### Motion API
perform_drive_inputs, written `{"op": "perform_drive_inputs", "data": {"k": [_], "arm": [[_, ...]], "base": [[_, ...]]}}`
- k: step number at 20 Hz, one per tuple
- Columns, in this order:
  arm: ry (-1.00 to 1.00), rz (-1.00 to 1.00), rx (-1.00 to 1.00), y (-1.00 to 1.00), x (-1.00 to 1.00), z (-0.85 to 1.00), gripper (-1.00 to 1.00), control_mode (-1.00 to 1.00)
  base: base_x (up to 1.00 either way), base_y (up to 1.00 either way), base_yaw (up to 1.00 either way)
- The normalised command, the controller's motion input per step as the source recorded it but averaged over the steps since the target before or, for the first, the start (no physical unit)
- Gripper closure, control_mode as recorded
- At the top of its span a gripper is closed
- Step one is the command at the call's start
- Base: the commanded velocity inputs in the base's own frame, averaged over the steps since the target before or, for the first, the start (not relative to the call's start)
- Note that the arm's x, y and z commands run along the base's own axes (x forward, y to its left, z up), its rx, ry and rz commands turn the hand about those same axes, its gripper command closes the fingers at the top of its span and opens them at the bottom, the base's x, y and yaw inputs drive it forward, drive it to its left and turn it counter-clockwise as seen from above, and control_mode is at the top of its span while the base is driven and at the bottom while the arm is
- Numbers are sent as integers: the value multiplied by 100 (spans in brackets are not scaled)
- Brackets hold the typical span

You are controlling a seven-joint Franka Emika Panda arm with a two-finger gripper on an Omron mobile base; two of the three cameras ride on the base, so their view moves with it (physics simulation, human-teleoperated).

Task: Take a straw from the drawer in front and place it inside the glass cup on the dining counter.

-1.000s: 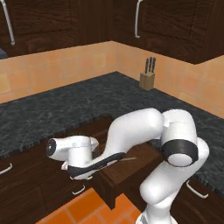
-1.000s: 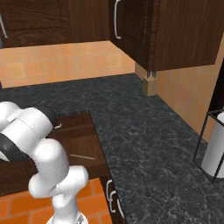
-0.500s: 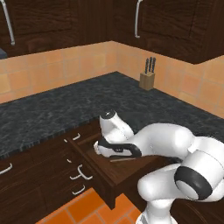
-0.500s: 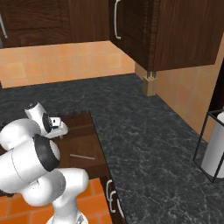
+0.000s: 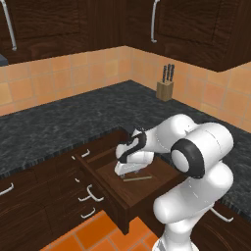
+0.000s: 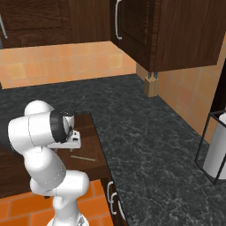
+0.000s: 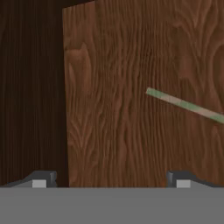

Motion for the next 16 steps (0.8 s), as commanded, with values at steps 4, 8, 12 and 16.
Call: {"op": "perform_drive_inputs", "data": {"k": [4, 8, 12, 16], "arm": [[14, 5, 15, 38, 2, -34, -100, -100], [6, 3, 10, 48, 0, -28, -100, -100], [5, 1, 7, 49, 0, -28, -100, -100], [8, 1, 7, 53, 0, -29, -100, -100]], "base": [[0, 0, 0], [0, 0, 0], [0, 0, 0], [0, 0, 0]]}}
